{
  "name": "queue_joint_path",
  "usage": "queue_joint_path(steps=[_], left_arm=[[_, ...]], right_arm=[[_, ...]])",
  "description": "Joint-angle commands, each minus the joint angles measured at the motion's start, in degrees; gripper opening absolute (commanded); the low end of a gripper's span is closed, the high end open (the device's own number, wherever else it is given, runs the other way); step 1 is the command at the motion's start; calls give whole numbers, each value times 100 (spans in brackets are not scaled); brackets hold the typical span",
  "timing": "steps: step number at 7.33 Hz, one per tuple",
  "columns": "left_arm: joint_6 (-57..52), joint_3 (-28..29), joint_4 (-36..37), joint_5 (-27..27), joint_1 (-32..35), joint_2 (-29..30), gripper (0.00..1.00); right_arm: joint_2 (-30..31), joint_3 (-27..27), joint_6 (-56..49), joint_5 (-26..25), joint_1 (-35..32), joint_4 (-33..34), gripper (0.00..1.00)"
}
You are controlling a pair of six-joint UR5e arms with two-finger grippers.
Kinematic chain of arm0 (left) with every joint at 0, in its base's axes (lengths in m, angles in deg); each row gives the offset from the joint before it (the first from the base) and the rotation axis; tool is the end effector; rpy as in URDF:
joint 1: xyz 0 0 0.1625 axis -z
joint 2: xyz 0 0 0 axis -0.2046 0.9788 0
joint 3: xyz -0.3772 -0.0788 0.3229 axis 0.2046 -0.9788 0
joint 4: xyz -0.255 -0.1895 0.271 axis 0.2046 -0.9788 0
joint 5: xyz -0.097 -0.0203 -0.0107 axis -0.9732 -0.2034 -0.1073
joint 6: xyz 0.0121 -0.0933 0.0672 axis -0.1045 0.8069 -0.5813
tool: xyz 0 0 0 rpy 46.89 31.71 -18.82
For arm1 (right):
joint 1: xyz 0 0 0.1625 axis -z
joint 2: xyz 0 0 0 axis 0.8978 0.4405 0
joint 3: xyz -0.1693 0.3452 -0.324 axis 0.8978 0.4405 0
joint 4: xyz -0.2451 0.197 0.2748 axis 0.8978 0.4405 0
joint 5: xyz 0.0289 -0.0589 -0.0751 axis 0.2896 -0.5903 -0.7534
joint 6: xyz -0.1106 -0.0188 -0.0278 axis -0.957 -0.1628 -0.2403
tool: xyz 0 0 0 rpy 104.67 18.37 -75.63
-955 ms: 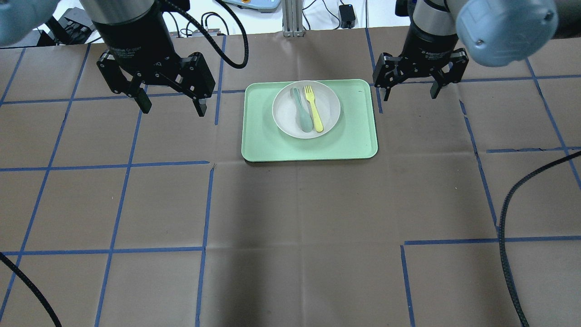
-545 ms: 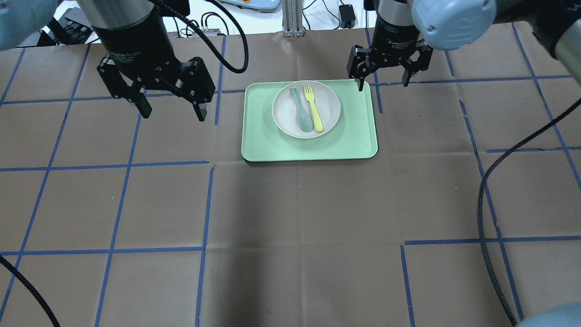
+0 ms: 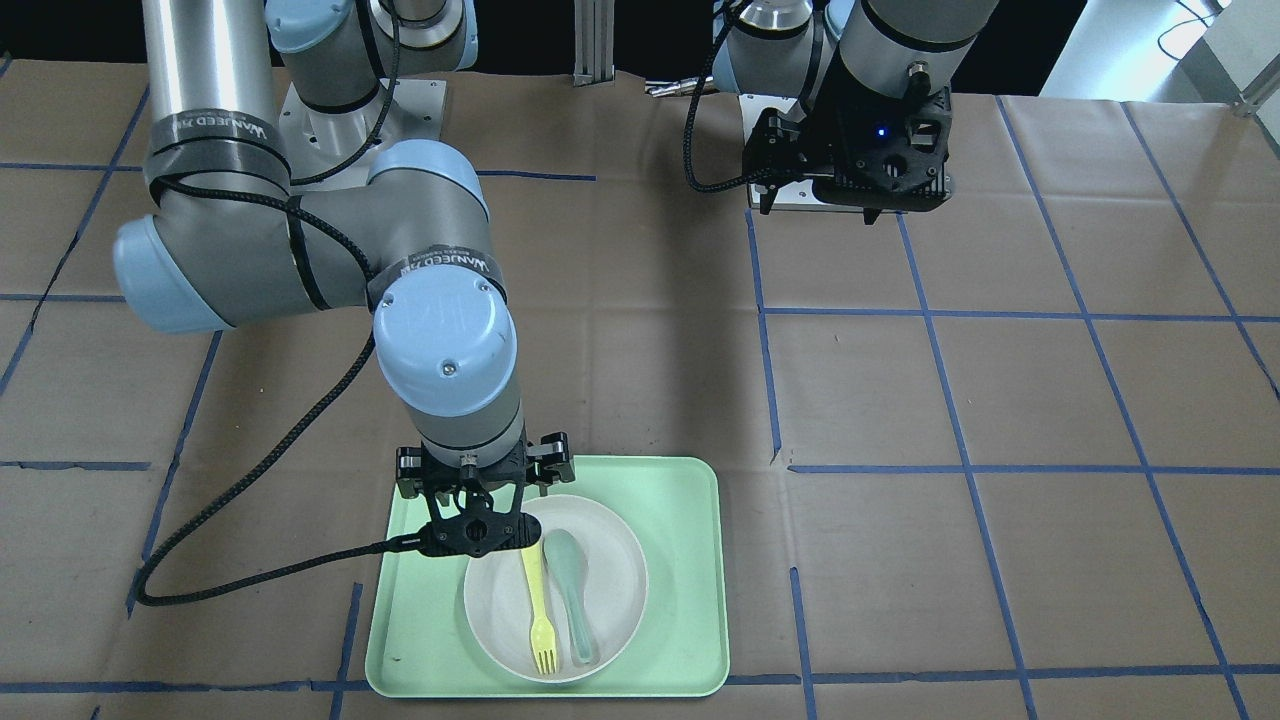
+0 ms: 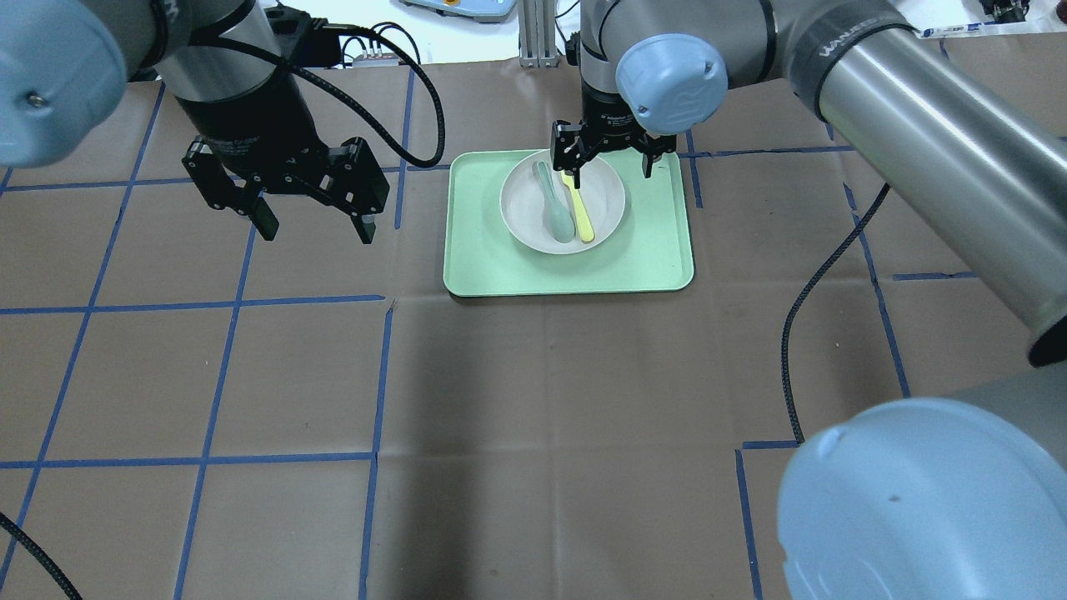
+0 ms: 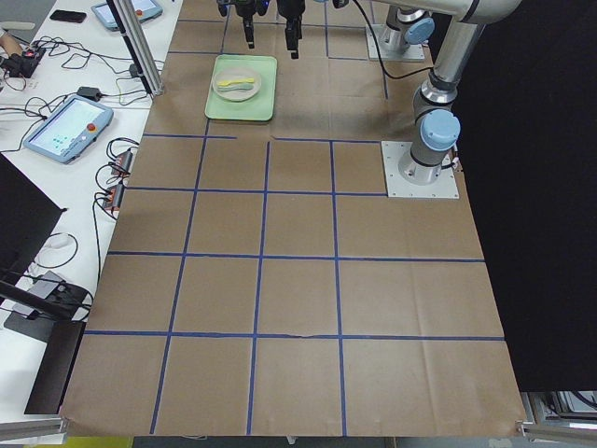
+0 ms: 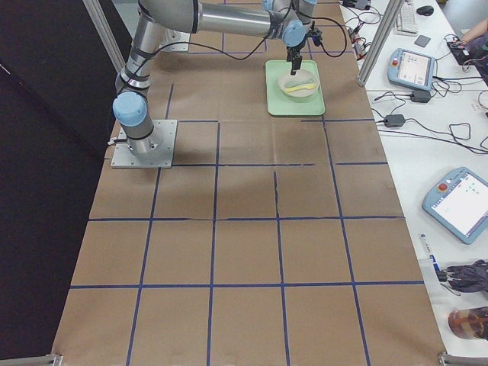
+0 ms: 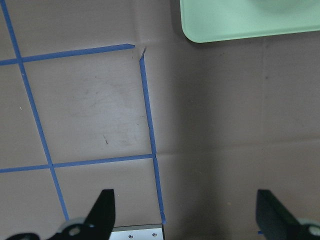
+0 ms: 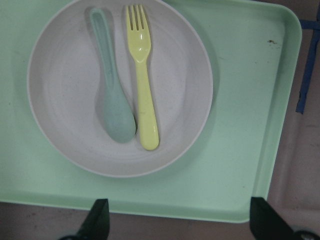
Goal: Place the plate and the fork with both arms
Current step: 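Lower the right gripper and grasp the yellow fork on the plate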
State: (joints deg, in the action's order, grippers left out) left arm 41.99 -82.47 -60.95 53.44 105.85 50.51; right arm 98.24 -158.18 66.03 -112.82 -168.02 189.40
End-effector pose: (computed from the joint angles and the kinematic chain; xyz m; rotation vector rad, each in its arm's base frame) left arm -0.1685 -0.4714 0.5634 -0.1139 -3.1234 -0.2129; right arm 0.3080 -0.6880 0.3622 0.1678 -3.1076 -0.0367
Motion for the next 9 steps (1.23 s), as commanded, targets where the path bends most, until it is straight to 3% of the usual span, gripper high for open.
queue_joint_path(steps=[1,2,3,4,9], left_arm=[[-8,-162,389,42,-167,-109,100],[-8,-58,374,69,-167,-100,100],[-8,-66,391,452,-158,-109,100],[-8,-66,383,508,-158,-109,100],[36,-215,391,447,-158,-188,100]], right_arm=[[-475,78,106,23,-35,874,99],[-756,296,114,6,-26,966,74],[-915,524,114,-3,-35,871,59],[-1047,675,114,-46,-35,627,48],[-1268,650,123,-38,-87,528,48]])
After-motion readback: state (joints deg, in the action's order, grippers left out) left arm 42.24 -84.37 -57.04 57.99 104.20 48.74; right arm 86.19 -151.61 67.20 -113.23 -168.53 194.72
